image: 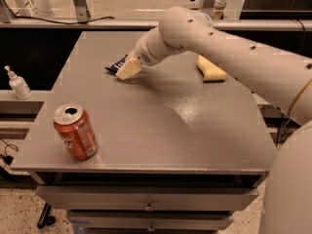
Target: Move rxbar blueberry near coke can
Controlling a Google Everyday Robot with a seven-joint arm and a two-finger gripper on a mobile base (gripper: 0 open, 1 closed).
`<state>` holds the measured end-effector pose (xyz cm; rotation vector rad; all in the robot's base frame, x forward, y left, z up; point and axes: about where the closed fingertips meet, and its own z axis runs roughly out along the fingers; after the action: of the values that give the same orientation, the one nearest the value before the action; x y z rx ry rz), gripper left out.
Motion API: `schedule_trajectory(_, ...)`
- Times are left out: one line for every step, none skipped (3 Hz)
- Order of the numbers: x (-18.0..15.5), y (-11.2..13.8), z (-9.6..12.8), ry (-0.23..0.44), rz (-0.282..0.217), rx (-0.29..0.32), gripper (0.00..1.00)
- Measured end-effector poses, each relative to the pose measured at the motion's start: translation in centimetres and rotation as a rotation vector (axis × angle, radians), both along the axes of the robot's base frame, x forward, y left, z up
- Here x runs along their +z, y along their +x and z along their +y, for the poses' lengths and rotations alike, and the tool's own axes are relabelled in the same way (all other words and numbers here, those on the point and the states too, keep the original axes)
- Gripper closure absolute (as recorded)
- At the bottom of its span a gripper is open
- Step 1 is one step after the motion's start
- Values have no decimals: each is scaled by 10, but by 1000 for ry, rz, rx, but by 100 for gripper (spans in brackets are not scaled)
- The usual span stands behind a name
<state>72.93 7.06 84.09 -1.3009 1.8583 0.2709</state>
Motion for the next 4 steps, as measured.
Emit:
schedule_trajectory(0,0,0,0,0,0,100)
schedule_trajectory(0,0,0,0,0,0,100)
schedule_trajectory(63,6,-38,29,-113,-47,100)
schedule_trajectory(126,-6,-74,60,-221,-69,100)
